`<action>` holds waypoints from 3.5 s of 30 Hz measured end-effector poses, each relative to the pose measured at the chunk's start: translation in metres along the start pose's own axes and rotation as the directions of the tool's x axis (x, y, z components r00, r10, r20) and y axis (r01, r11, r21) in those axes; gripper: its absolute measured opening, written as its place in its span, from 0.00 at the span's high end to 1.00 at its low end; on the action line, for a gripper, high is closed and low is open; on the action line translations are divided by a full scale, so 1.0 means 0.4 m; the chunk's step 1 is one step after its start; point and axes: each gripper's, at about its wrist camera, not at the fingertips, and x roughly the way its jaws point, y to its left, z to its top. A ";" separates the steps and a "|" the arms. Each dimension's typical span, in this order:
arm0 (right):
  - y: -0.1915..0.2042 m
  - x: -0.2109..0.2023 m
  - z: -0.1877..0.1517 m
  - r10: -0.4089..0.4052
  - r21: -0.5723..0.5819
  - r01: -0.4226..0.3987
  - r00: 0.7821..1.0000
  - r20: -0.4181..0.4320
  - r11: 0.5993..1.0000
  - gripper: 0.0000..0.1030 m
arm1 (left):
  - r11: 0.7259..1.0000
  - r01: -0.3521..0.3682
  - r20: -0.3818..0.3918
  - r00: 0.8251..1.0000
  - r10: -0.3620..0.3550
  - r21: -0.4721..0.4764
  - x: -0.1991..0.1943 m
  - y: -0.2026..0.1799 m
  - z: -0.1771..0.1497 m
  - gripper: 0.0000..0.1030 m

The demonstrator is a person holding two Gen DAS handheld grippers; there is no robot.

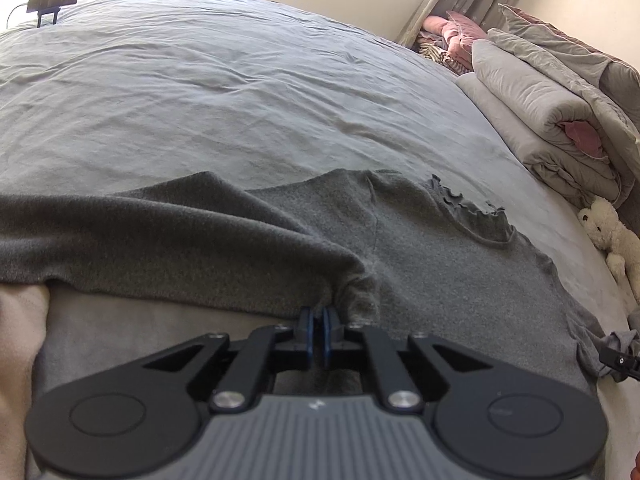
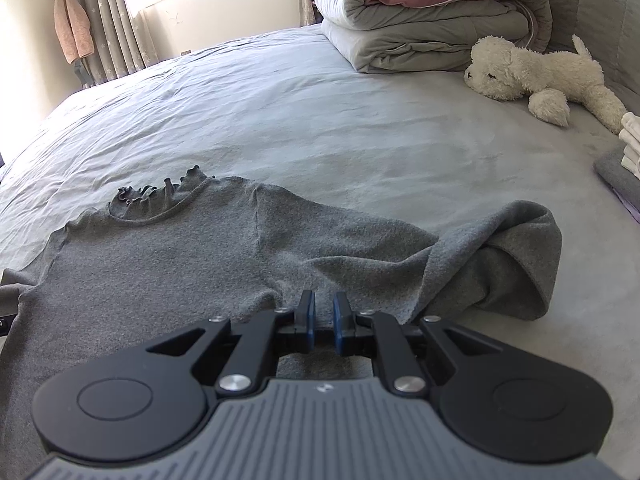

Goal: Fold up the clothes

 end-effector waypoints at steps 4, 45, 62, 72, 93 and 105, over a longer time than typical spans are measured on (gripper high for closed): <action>0.001 0.000 0.000 -0.003 -0.003 0.003 1.000 0.002 1.000 0.88 | 0.994 -0.103 0.065 0.993 0.101 0.026 -0.033 0.001 0.017 0.98; -0.033 0.041 -0.003 0.154 0.098 -0.141 0.978 -0.139 0.985 0.87 | 0.987 -0.021 -0.030 0.999 0.026 0.161 -0.068 -0.080 -0.080 0.81; -0.317 -0.068 0.083 -0.219 0.310 0.202 0.975 0.020 0.929 0.59 | 0.990 -0.084 -0.057 0.994 0.091 0.116 -0.062 -0.041 -0.065 0.79; -0.437 -0.013 0.034 0.085 0.626 -0.015 0.993 -0.082 0.780 0.56 | 0.984 -0.098 -0.050 0.993 0.106 0.151 -0.063 -0.065 -0.080 0.69; -0.349 -0.032 0.087 -0.467 0.051 0.466 0.864 0.189 0.883 0.94 | 0.974 -0.108 -0.043 0.992 0.118 0.199 -0.049 -0.078 -0.090 0.62; -0.220 0.050 0.139 -0.096 0.069 0.089 0.990 0.100 0.994 0.80 | 0.965 -0.094 -0.025 0.994 0.103 0.246 -0.057 -0.119 -0.101 0.57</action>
